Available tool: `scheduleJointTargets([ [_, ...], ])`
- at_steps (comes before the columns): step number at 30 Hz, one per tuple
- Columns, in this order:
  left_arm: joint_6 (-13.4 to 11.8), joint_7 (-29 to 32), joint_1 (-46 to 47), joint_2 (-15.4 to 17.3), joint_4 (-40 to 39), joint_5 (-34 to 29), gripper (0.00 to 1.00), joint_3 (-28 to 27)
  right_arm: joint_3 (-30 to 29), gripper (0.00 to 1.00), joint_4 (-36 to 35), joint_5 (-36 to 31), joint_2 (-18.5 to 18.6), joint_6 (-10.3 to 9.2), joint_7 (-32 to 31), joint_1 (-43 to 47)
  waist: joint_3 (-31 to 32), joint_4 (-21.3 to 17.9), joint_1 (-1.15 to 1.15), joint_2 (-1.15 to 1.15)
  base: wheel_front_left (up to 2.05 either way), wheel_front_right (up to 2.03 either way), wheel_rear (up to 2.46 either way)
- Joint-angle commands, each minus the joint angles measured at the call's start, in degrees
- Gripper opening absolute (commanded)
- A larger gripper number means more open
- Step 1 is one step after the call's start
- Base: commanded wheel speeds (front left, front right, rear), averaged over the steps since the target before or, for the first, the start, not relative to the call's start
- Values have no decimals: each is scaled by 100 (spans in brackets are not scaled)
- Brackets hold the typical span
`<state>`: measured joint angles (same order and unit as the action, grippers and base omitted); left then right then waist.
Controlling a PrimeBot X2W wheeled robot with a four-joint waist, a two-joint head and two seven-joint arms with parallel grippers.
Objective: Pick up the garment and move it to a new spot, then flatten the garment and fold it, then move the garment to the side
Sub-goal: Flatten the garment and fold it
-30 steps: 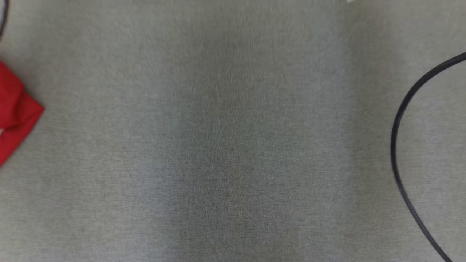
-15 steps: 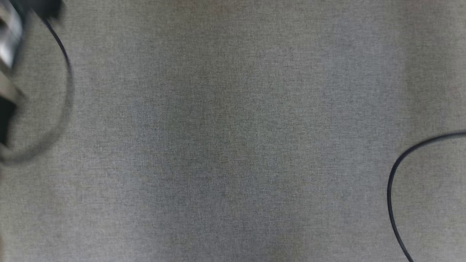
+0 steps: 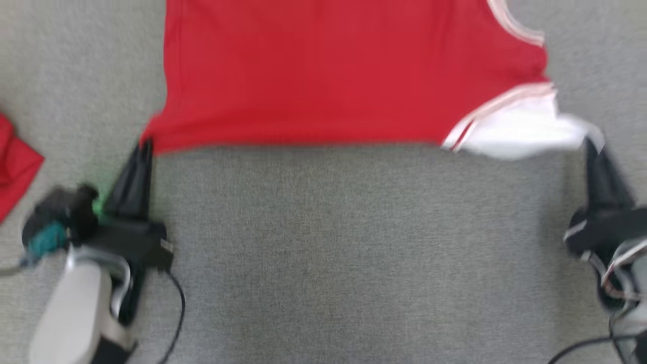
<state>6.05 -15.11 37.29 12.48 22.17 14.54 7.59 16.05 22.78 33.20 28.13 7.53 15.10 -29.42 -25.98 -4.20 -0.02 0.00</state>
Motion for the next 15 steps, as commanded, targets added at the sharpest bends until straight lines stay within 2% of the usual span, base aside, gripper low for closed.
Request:
scheduleJointTargets([
  [1,14,-5,-249,-3,52,-5,0,-165,24,0,43,25,36,-8,6,158,492,-89,2,0,0,0,0],
  [8,85,-6,-1529,-583,104,-85,0,-1064,224,0,360,131,-77,-9,7,960,1371,-138,2,0,0,0,0],
  [15,122,-6,-2587,-864,260,-147,0,-1369,424,0,370,322,-11,-15,8,1653,2110,-116,2,0,0,0,0],
])
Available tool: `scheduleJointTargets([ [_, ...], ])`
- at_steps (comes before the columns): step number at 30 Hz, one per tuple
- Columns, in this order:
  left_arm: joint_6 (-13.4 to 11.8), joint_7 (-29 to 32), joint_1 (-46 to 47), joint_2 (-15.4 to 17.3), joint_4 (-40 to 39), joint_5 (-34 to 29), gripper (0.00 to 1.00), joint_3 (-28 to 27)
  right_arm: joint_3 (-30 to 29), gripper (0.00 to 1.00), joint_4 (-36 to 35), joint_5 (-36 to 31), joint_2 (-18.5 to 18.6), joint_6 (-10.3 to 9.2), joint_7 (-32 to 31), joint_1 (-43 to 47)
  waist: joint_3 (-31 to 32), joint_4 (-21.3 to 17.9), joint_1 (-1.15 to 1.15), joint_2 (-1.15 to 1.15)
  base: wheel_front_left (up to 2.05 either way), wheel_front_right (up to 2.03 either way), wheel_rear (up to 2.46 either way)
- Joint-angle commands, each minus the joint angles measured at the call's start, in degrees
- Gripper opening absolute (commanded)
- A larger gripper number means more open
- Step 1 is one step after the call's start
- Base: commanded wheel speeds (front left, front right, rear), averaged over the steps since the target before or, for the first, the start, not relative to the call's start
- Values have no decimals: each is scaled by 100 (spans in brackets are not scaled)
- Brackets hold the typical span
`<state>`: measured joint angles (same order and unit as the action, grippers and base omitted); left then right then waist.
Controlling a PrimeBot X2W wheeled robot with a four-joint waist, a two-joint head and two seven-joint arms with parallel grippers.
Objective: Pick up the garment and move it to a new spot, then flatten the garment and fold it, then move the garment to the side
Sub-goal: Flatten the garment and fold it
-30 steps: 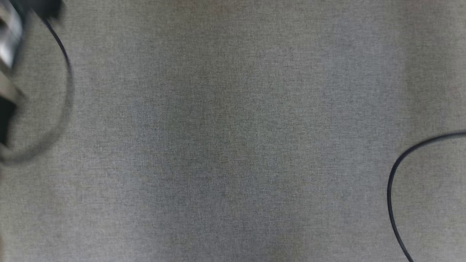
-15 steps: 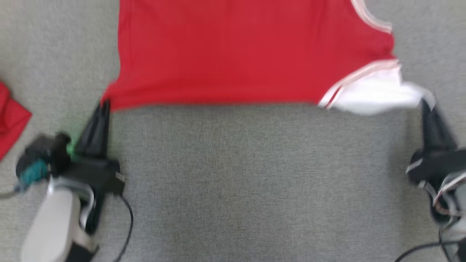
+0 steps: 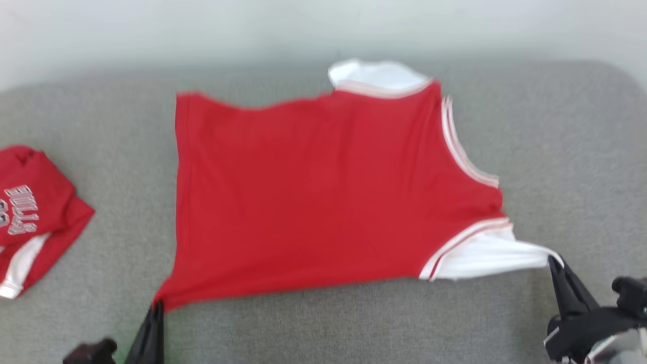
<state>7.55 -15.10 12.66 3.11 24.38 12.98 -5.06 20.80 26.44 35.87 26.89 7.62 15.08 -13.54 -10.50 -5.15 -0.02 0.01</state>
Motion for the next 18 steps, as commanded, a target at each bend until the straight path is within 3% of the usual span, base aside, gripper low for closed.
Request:
scheduleJointTargets([
  [1,-26,-7,-228,52,41,12,0,-120,-10,0,-27,131,138,-23,10,156,639,-20,2,-1,0,0,0],
  [11,-20,-7,-734,17,70,95,0,-167,504,0,-803,638,760,-23,10,740,997,-62,2,-1,0,0,0],
  [18,-18,-7,-959,6,78,113,0,-104,1009,0,-1093,964,996,-22,10,1055,1116,-113,2,-1,0,0,0],
])
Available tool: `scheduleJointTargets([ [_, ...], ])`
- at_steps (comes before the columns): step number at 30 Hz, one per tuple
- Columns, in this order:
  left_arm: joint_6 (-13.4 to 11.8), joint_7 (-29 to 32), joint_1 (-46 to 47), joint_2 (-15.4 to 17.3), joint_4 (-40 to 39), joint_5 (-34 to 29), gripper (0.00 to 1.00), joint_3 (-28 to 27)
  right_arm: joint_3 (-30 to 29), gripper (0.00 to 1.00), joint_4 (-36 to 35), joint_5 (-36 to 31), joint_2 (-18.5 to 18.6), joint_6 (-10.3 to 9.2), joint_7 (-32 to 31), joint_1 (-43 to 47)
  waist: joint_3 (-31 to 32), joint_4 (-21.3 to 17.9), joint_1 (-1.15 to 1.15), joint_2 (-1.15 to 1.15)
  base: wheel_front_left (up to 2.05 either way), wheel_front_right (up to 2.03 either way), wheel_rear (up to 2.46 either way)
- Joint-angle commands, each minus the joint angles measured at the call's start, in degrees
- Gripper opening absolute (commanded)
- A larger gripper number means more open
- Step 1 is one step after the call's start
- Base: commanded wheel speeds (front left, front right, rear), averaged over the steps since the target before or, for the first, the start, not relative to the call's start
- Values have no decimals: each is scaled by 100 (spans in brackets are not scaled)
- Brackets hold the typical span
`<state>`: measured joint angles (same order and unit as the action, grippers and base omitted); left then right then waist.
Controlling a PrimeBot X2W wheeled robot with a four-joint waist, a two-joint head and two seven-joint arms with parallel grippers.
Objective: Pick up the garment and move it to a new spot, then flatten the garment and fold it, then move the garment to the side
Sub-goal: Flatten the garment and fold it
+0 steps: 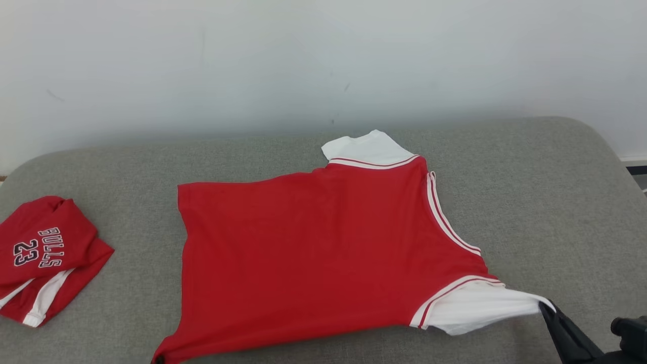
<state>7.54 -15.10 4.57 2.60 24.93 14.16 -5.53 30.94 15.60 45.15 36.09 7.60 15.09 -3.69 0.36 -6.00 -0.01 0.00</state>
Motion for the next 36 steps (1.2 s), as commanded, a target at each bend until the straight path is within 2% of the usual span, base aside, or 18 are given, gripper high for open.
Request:
scheduleJointTargets([
  [1,-16,-7,-173,58,17,-11,0,-57,87,0,-23,57,127,-17,9,111,40,-34,1,0,0,0,0],
  [5,-16,-7,-354,58,41,6,0,-139,391,0,-67,221,247,-16,8,244,96,-30,1,0,0,0,0],
  [15,-25,-7,-620,59,-32,-21,0,-143,467,0,-27,378,287,-16,8,482,140,77,1,0,0,0,0],
  [22,-18,-7,-415,51,-191,31,0,145,393,0,62,366,-28,-15,8,239,1,163,1,0,0,0,0],
  [36,-13,-7,116,40,-355,-88,0,543,312,0,877,17,-654,-14,5,-662,-258,389,1,0,0,0,0],
])
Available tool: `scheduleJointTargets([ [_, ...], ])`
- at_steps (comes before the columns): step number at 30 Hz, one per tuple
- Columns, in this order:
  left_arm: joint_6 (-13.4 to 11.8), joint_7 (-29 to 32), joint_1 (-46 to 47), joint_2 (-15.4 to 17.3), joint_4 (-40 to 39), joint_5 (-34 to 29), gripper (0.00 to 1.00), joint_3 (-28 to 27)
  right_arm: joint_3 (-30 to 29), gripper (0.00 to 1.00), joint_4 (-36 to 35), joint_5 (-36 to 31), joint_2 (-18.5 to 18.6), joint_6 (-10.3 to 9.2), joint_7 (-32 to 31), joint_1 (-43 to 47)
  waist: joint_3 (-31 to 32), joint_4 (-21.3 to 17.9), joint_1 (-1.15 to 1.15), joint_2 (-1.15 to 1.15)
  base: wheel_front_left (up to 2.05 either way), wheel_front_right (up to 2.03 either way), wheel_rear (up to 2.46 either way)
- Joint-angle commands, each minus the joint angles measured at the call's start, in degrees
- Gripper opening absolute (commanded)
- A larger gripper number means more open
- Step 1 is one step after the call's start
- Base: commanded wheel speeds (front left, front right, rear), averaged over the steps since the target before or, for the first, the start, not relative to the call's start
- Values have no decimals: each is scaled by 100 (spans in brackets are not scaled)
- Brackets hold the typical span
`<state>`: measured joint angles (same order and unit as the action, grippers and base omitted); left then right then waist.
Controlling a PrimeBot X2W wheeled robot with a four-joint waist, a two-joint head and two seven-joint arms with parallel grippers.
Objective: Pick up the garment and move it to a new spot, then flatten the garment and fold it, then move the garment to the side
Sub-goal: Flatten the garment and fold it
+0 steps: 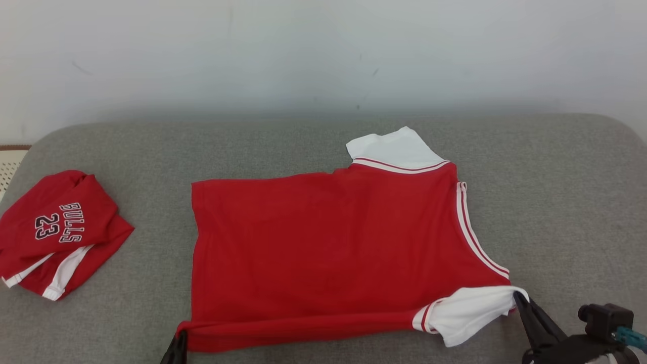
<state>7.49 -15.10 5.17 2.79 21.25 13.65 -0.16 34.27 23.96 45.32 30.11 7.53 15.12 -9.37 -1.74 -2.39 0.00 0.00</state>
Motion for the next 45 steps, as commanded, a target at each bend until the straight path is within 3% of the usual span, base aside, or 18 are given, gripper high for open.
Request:
scheduleJointTargets([
  [1,-8,-7,96,19,21,-25,0,16,-40,0,85,15,-107,-8,2,-166,-71,37,0,0,0,0,0],
  [19,-157,-7,888,19,298,-8,0,293,-329,0,789,-349,-378,-8,3,-1119,-596,198,0,0,0,0,0],
  [29,-403,-7,1017,21,139,-109,0,198,-536,0,823,-563,-509,-8,3,-1368,-767,205,0,0,0,0,0],
  [45,-271,-7,1302,21,294,-481,0,-63,-866,0,1038,-1028,-772,-8,3,-1721,-943,188,0,0,0,0,0],
])
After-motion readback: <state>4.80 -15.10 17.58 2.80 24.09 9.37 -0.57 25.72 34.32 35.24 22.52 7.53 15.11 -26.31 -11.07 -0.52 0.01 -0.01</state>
